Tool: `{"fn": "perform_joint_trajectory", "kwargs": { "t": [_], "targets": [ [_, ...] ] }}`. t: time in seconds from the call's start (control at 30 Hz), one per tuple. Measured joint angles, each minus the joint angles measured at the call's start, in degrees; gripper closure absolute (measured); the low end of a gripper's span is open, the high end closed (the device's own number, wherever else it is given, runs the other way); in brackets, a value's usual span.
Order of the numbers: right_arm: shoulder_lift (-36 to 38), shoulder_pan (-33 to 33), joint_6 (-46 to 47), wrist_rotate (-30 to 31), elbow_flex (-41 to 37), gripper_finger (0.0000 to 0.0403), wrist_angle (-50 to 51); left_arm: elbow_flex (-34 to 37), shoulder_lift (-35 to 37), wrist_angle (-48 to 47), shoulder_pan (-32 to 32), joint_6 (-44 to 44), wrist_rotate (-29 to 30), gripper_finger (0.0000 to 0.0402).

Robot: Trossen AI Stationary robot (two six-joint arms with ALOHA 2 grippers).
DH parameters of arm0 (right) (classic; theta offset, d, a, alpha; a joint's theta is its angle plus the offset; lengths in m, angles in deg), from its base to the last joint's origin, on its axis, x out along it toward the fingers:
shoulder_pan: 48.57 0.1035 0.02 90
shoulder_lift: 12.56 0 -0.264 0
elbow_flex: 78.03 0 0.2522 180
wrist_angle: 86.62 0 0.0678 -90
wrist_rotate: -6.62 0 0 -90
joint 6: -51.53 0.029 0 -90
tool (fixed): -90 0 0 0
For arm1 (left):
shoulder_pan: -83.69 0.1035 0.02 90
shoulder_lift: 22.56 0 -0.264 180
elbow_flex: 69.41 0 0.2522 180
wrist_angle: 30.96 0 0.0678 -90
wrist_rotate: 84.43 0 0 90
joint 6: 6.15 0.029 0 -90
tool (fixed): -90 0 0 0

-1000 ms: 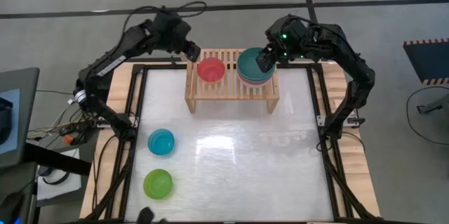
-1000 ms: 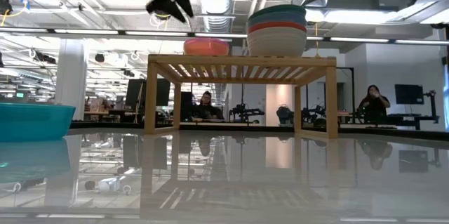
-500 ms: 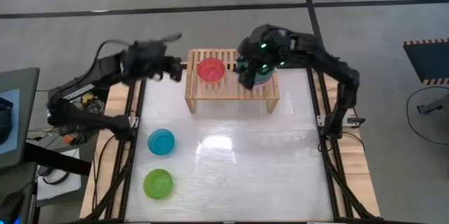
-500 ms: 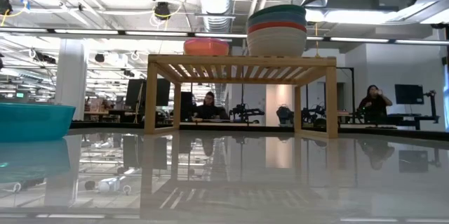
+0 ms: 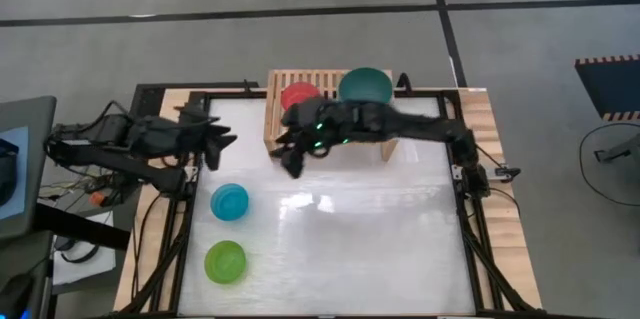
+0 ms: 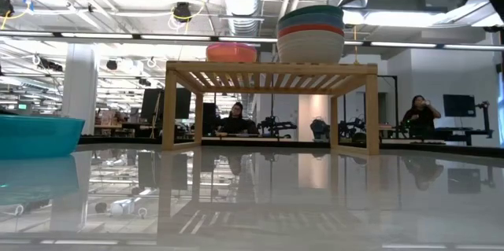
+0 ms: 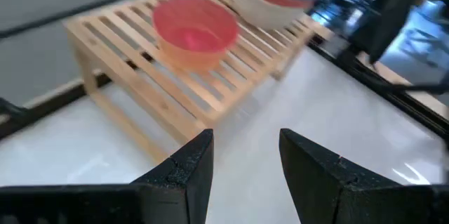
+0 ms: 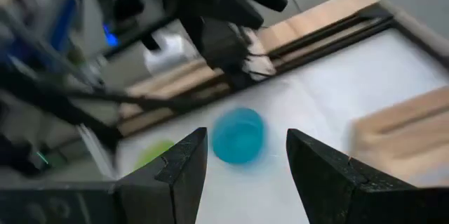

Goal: Place and stack bowls onto a shelf
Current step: Stack the small light blue bowl on the stack small bowls on the shelf

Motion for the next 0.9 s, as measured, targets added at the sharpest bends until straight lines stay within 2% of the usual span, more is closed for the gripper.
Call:
{"fn": "perform_joint_trajectory", "kwargs": {
  "t": [0.17, 0.3, 0.4, 0.63, 0.9],
  "targets": [
    [-7.16, 4.75, 11.04, 2.69, 0.03, 0.0183, -7.52, 2.37, 2.41, -4.70, -7.46, -3.23, -0.92, 0.0255],
    [-13.59, 7.87, 19.61, 8.40, 0.02, 0.0191, -8.12, 6.02, 2.72, -7.79, -11.41, -7.62, 0.28, 0.0255],
    [-18.20, 8.36, 27.24, 10.24, -0.07, 0.0201, -8.72, 8.69, 2.58, -8.14, -12.64, -9.05, 0.32, 0.0255],
    [-27.20, 6.70, 40.23, 9.33, -0.04, 0.0225, -14.88, 10.82, 2.01, -7.86, -14.01, -12.53, -1.51, 0.0255],
    [-29.80, 4.25, 42.69, 6.39, -0.02, 0.0243, -16.88, 10.82, 1.98, -8.47, -15.20, -13.32, -1.10, 0.0255]
  ]
}}
